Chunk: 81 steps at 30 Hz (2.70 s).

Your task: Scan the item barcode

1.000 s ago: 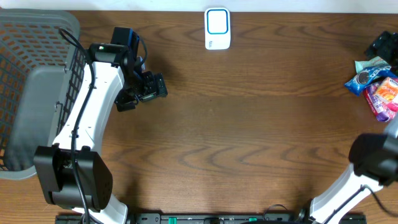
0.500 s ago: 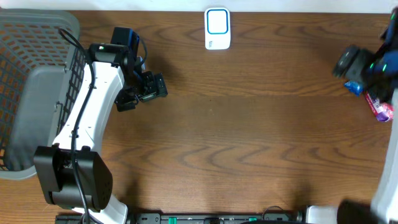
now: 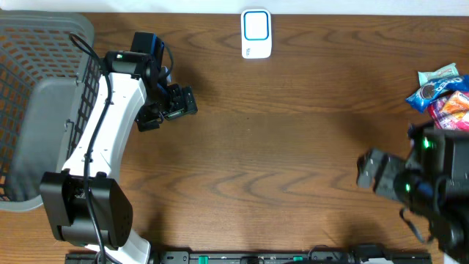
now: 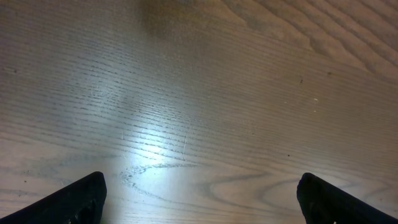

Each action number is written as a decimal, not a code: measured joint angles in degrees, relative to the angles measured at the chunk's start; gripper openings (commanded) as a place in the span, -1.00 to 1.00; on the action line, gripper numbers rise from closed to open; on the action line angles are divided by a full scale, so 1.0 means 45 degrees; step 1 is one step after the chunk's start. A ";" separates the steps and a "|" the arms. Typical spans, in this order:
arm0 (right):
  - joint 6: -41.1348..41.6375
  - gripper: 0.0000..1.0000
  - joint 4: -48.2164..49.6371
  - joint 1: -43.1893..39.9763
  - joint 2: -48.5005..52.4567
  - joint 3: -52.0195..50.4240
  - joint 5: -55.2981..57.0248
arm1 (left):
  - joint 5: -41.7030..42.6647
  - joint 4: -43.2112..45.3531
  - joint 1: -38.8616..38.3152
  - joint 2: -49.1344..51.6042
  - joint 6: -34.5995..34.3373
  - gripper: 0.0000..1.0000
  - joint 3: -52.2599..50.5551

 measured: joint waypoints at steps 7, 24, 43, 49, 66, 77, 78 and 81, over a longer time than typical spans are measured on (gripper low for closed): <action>0.0024 0.99 -0.1059 0.0000 -0.0889 -0.0068 -0.0053 | 0.0000 0.0000 0.0000 0.0000 0.0005 0.96 0.0000; -0.0597 0.98 0.0403 0.0000 -0.1277 -0.1030 -0.0491 | 0.0000 0.0000 0.0000 0.0000 0.0000 0.96 0.0000; -0.4206 0.98 1.0355 0.0661 -0.8014 -0.9874 -0.2331 | 0.0000 0.0005 0.0000 0.0000 0.0000 0.96 0.0000; -0.4352 0.99 1.2692 0.0661 -0.9690 -1.2138 -0.2341 | 0.0000 0.0000 0.0000 0.0000 0.0005 0.96 0.0000; -0.4386 0.99 1.8491 0.0661 -1.1448 -1.6315 -0.2336 | 0.0000 0.0000 0.0000 0.0000 0.0000 0.96 0.0000; -0.4391 0.99 2.0531 0.0588 -1.1516 -1.7597 -0.2249 | 0.0000 0.0000 0.0000 0.0000 0.0000 0.95 0.0000; -0.4391 0.99 2.0526 0.0549 -1.1516 -1.7597 -0.2225 | -0.0005 0.0000 0.0000 0.0000 0.0005 0.96 0.0000; -0.4391 0.99 2.0240 0.0486 -1.1521 -1.7597 -0.2025 | 0.0000 0.0000 0.0000 0.0000 0.0000 0.96 0.0000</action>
